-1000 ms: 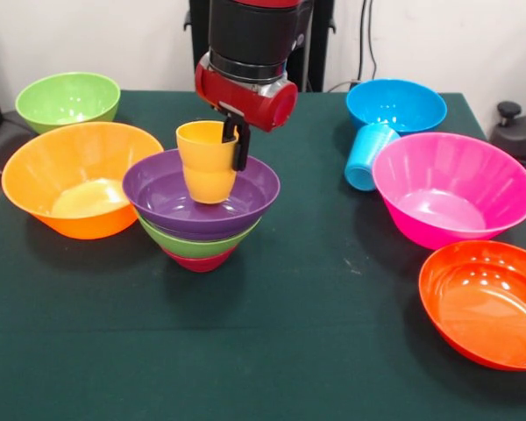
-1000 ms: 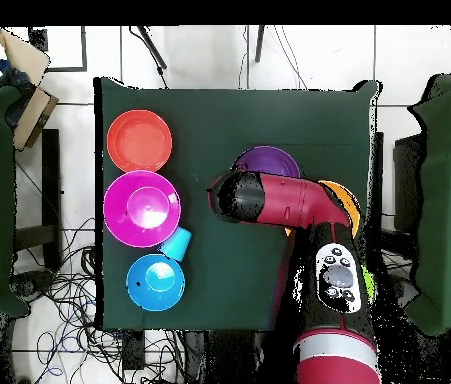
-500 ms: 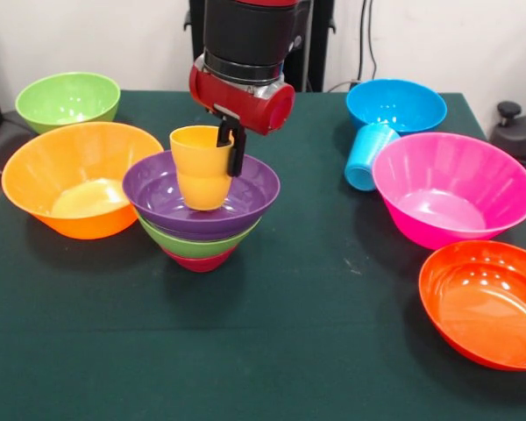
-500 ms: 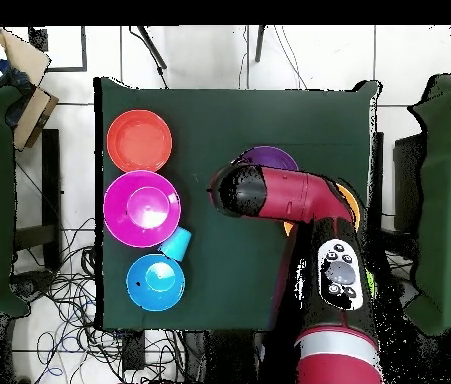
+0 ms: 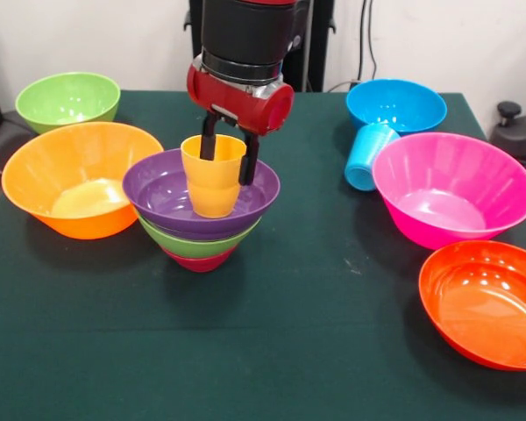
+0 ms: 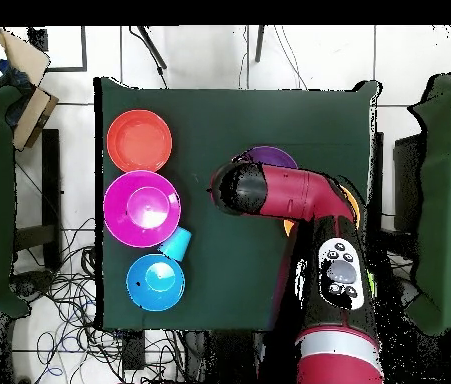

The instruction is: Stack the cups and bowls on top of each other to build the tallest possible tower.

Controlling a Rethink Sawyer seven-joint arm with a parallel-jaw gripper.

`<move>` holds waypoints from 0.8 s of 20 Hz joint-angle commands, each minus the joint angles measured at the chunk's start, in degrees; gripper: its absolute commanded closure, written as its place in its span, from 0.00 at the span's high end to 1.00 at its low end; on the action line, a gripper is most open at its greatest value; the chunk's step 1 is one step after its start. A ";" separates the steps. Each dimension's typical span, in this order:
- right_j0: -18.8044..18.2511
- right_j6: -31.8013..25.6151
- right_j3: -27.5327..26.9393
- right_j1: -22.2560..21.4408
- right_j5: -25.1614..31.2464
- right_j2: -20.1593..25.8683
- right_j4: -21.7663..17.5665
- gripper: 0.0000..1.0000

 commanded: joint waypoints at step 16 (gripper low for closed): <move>1.04 -2.97 0.99 -3.90 12.33 3.38 -1.23 1.00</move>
